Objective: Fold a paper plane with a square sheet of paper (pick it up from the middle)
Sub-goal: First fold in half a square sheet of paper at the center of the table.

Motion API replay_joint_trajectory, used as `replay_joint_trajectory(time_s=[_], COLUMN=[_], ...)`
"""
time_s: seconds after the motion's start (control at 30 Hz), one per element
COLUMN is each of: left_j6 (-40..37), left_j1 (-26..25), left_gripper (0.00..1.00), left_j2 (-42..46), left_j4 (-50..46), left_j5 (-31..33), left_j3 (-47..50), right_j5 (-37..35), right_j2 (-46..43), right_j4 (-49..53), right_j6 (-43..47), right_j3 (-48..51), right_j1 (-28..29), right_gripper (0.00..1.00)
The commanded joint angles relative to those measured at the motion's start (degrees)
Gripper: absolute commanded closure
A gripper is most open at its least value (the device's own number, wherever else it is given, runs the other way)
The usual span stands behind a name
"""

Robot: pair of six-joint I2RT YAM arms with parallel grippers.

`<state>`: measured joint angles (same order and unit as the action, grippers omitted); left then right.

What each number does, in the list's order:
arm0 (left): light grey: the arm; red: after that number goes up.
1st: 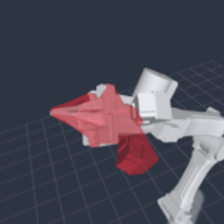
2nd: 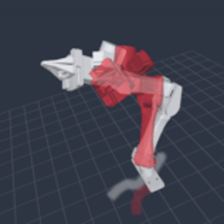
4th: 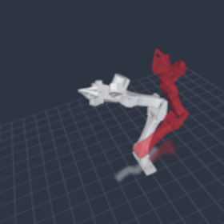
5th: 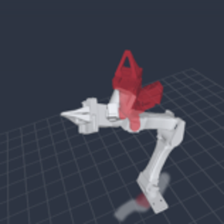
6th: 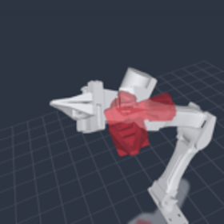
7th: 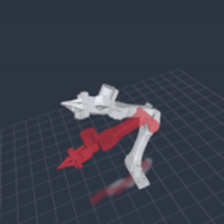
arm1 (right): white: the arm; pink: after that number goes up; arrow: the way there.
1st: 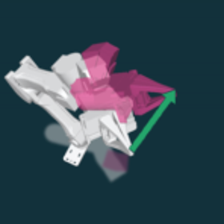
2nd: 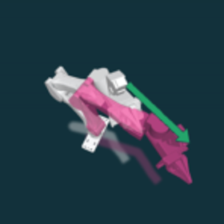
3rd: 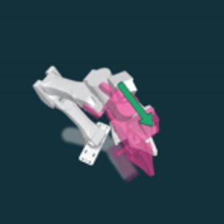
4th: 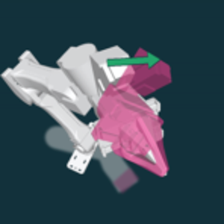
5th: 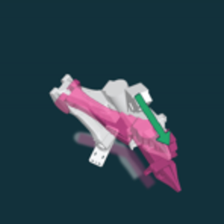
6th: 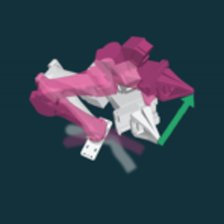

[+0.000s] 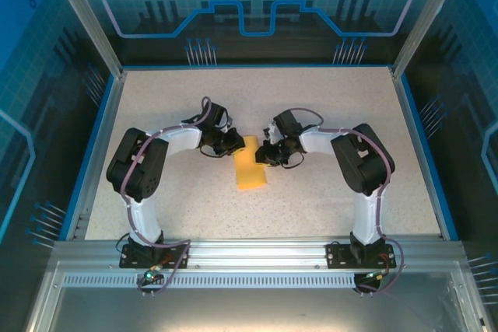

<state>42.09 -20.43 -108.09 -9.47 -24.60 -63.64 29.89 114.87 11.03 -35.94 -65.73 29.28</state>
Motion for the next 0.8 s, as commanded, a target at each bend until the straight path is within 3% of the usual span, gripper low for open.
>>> replay_joint_trajectory(time_s=[0.0,0.33,0.77], left_j6=[1.9,3.1,2.7], left_j1=[-0.3,-1.3,-2.1], left_gripper=[0.84,0.86,0.90], left_j2=[1.4,-4.7,-11.6], left_j4=[2.5,3.8,3.7], left_j5=[-3.0,-4.4,-4.6], left_j3=[-1.5,-6.0,-11.4], right_j5=[2.1,4.6,3.2], right_j2=[3.1,3.2,2.9], right_j4=[4.6,4.2,2.8], right_j6=[6.2,9.7,7.6], right_j3=[-0.3,-0.7,0.0], right_j1=[1.7,1.9,1.9], right_gripper=[0.84,0.85,0.85])
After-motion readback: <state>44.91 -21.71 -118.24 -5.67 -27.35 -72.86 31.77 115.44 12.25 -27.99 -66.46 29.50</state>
